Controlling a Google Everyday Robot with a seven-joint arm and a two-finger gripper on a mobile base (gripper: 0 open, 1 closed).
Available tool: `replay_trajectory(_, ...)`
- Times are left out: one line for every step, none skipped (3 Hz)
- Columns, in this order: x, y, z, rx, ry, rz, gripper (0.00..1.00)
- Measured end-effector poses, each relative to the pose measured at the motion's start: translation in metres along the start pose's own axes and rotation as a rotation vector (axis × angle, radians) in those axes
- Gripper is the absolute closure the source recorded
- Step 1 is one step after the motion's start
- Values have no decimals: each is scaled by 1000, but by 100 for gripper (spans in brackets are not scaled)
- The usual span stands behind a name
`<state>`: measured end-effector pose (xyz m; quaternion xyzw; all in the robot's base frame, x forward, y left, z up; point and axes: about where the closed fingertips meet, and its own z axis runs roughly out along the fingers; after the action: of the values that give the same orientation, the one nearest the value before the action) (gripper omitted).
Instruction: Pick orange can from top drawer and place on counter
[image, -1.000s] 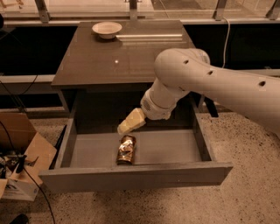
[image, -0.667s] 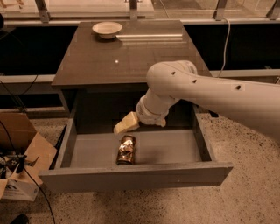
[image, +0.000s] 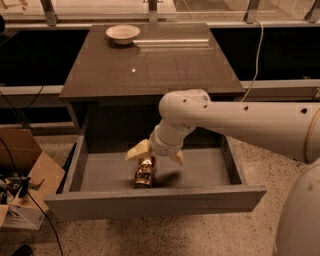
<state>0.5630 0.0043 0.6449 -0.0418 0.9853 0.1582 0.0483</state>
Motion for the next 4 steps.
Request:
replay_trajectory(11,5,21,-19,41,70,18)
replay_trajectory(14,7,22,-3,45,97,42)
replay_trajectory(13,8,14,11,27,108,66)
replay_trajectory(12,9,4,10,4,110,89)
